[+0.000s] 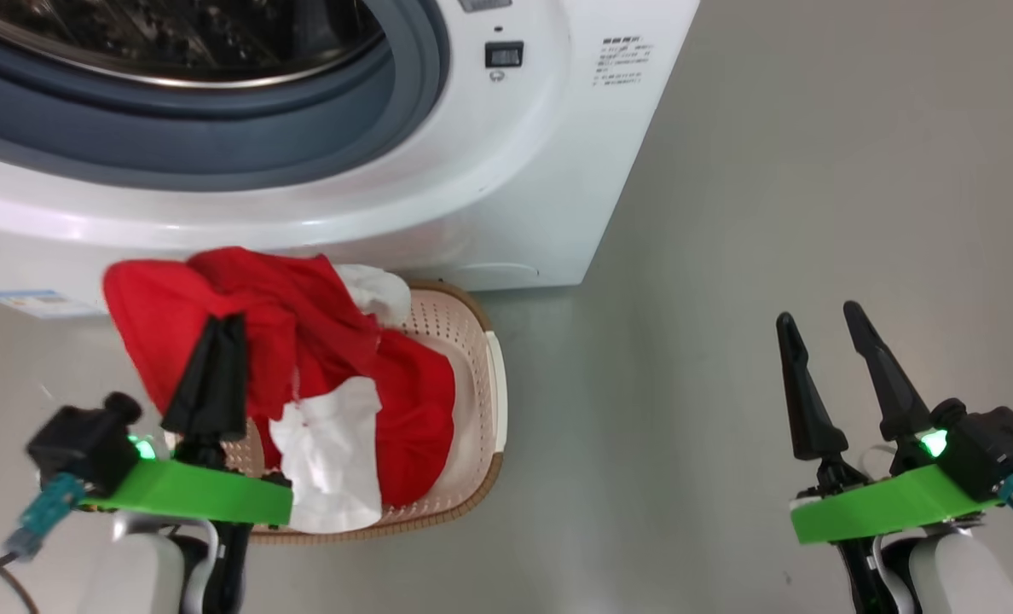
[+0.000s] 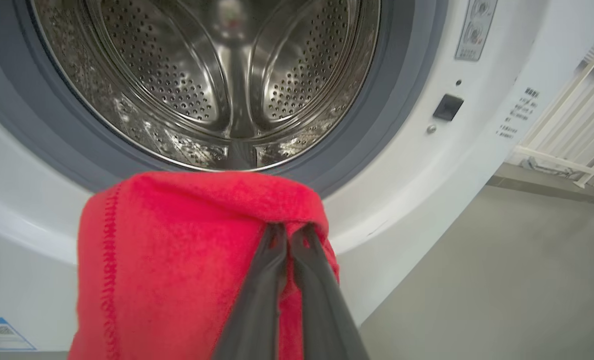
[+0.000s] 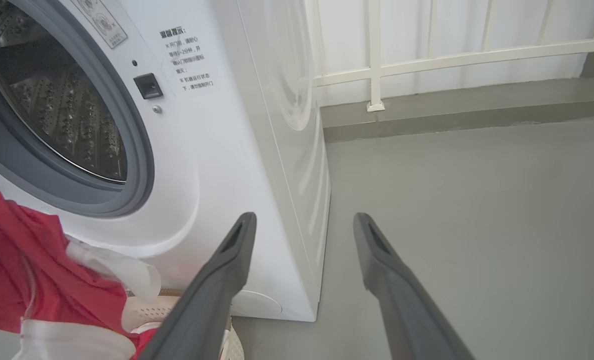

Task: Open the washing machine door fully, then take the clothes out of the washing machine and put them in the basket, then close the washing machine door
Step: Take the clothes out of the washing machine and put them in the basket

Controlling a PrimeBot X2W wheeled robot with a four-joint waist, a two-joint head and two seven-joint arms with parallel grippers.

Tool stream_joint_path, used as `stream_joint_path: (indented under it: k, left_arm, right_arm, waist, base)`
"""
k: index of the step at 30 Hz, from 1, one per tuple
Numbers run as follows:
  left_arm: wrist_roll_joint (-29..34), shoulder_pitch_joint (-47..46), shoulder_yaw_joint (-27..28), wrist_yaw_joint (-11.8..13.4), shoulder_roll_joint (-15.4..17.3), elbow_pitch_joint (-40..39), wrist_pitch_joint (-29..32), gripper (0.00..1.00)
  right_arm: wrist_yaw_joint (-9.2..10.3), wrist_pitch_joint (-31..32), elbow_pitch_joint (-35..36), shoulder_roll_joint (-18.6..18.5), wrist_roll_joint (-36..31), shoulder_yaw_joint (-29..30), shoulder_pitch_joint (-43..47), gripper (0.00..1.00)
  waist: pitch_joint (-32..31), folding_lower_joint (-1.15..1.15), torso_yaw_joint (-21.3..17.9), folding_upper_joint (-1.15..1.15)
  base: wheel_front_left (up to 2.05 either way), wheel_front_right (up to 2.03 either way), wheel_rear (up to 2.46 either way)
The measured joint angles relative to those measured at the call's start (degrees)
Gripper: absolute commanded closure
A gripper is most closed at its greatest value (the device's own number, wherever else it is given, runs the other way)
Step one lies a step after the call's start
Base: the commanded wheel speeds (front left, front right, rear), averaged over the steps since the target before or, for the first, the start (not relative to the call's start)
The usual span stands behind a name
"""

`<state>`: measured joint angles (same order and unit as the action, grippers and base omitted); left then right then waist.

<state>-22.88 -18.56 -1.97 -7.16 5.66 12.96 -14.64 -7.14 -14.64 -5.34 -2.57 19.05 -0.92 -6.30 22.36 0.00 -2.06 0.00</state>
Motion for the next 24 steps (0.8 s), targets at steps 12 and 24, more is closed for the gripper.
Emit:
stream_joint_path:
  k: [12, 24]
  left_arm:
    - [3.1, -7.0, -4.3, 0.0, 1.0, 19.7, 0.0, 1.0]
    - [4.3, -17.6, -8.8, 0.0, 3.1, 35.7, 0.0, 1.0]
  right_arm:
    - [0.0, 0.0, 0.9, 0.0, 0.0, -1.2, -4.1, 0.0]
    - [0.0, 0.0, 2.0, -0.1, 0.2, -3.5, -8.6, 0.0]
  waist:
    - [7.0, 0.0, -0.5, 0.0]
    - [14.8, 0.0, -2.0, 0.0]
  base:
    - [0.0, 0.0, 0.0]
    - [0.0, 0.0, 0.0]
